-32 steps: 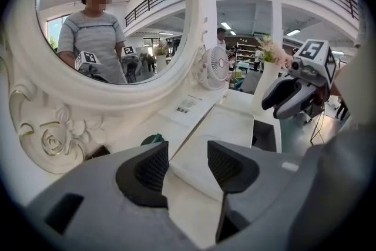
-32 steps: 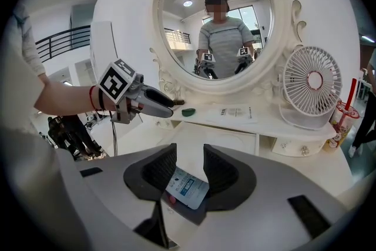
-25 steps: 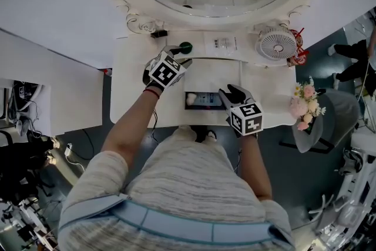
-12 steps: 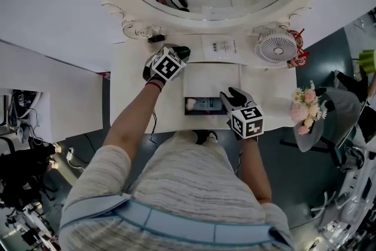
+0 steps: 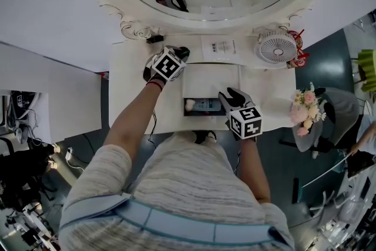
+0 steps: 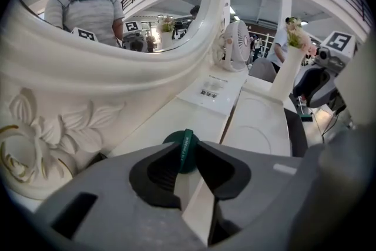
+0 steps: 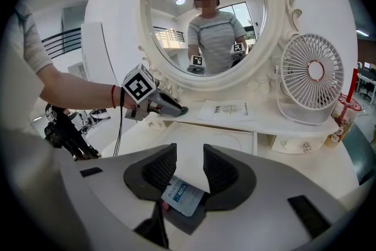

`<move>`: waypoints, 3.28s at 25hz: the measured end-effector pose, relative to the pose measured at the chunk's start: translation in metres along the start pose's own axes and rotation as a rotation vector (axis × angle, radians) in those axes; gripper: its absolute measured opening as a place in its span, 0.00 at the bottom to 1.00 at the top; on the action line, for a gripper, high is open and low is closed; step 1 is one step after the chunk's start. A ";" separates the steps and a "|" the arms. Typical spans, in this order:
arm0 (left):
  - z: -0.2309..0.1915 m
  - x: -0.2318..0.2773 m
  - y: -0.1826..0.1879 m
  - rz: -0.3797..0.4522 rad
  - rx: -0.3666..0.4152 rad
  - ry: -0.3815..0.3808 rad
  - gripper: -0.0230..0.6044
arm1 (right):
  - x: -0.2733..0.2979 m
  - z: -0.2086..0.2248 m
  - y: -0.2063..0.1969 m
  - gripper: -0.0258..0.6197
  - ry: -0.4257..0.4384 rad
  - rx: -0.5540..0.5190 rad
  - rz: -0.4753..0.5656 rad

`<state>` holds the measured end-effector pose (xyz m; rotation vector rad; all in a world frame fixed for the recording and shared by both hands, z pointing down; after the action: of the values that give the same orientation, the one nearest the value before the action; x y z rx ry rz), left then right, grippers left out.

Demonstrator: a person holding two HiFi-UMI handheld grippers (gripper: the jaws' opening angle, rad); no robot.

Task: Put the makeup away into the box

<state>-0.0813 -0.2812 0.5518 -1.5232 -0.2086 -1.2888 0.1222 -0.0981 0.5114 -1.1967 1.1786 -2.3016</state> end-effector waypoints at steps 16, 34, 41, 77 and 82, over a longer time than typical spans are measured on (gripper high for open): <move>0.012 -0.010 0.003 0.029 -0.011 0.045 0.05 | -0.016 -0.001 -0.006 0.23 -0.016 0.002 0.012; 0.098 -0.070 0.010 0.161 -0.032 -0.085 0.05 | -0.042 -0.006 -0.017 0.23 -0.010 -0.018 0.028; 0.135 -0.083 0.005 0.144 -0.015 -0.135 0.05 | -0.052 -0.010 -0.022 0.23 0.004 -0.033 0.031; 0.195 -0.105 -0.015 0.226 -0.188 -0.193 0.25 | -0.088 -0.024 -0.030 0.23 0.065 -0.091 0.073; 0.189 -0.130 -0.006 0.368 -0.294 -0.160 0.22 | -0.095 -0.031 -0.018 0.23 0.096 -0.121 0.112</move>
<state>-0.0237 -0.0701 0.4842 -1.8169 0.1628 -0.9328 0.1583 -0.0159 0.4637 -1.0410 1.3994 -2.2545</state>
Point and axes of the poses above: the fingertips, and each gripper's own axes: x forward along the fingers, z to its right, y out of its top, the point moved 8 cm from there along -x, backward along the fingers, and after that the axes turned 10 degrees about y, right-handed, at the moved point
